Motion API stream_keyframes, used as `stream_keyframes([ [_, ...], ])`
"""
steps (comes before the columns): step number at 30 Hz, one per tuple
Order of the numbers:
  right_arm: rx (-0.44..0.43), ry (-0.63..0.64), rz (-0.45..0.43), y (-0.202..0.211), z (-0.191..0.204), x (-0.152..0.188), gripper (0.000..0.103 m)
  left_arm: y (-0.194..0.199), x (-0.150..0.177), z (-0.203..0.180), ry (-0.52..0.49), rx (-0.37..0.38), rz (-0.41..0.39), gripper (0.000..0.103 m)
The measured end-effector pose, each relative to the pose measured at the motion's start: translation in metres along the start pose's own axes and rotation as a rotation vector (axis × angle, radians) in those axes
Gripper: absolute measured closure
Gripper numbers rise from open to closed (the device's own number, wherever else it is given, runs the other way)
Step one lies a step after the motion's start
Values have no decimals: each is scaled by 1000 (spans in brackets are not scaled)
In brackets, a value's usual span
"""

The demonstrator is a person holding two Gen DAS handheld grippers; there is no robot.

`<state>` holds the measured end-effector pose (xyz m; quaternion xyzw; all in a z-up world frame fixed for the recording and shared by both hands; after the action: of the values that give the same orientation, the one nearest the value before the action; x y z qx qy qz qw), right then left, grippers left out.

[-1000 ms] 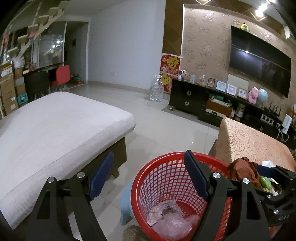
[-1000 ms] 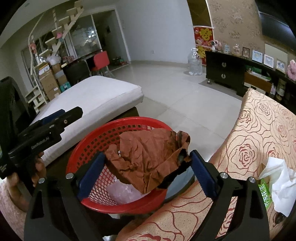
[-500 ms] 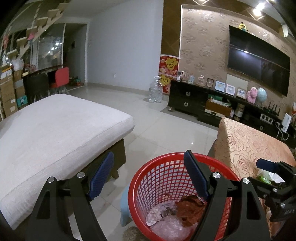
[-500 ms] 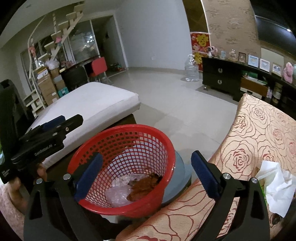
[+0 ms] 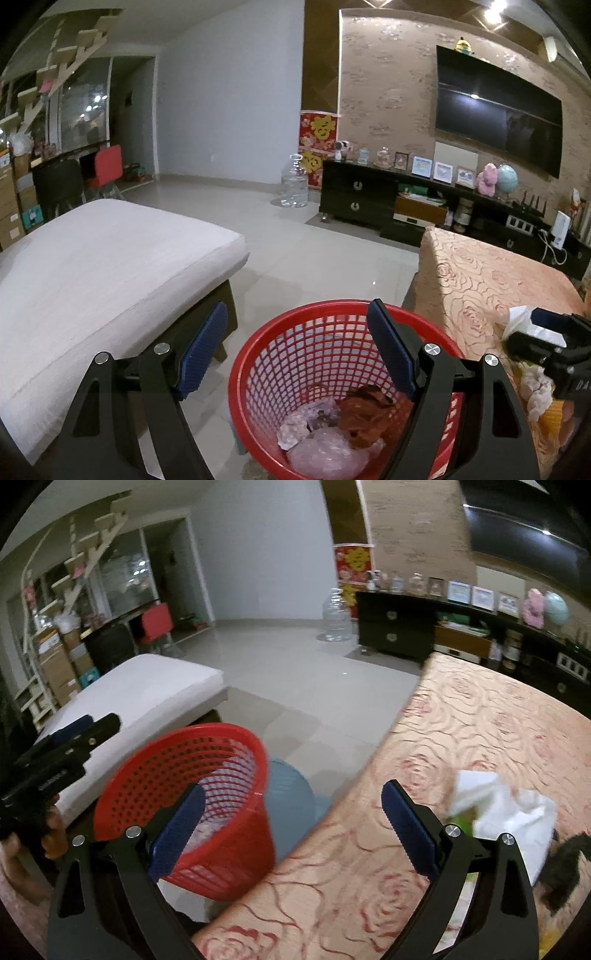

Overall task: Collect trash
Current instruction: 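Move both tools back toward the remaining trash on the table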

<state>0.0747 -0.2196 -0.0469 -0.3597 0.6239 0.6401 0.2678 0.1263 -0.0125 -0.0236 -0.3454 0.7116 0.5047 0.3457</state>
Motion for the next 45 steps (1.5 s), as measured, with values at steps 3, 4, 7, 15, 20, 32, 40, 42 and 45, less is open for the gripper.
stream_keyframes([
  [3, 38, -52, -1, 13, -19, 13, 10, 1, 2, -8, -9, 15, -2, 28],
  [4, 56, -65, 2, 18, -26, 18, 10, 2, 3, -10, -11, 19, -2, 28],
  [7, 109, -99, 8, 33, -45, 34, 10, 4, 6, -19, -24, 38, -6, 28],
  [15, 234, -216, 37, 77, -94, 86, 10, 13, 14, -45, -78, 85, -21, 28],
  [20, 297, -282, 63, 97, -116, 117, 10, 16, 27, -69, -120, 134, -6, 28],
  [32, 426, -460, 89, 141, -160, 179, 10, 19, 82, -142, -250, 264, 92, 28],
  [40, 419, -501, 94, 143, -168, 189, 10, 8, 124, -189, -313, 354, 237, 28],
  [42, 416, -504, 95, 142, -168, 190, 10, 3, 133, -200, -322, 368, 273, 28],
  [45, 413, -513, 98, 142, -170, 191, 10, -3, 143, -213, -323, 380, 307, 28],
])
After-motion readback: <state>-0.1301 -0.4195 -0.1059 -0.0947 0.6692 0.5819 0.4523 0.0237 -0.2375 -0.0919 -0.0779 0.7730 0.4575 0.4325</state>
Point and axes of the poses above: each gripper's, at about its wrist camera, not at the fingertips, and y roughly against the way its jaws point, z to its left, x to its underside, the point moved 5 cm from there along -y, roughly the way its jaws point, and after that the axes turned 15 degrees about y, right-handed, at the moved point
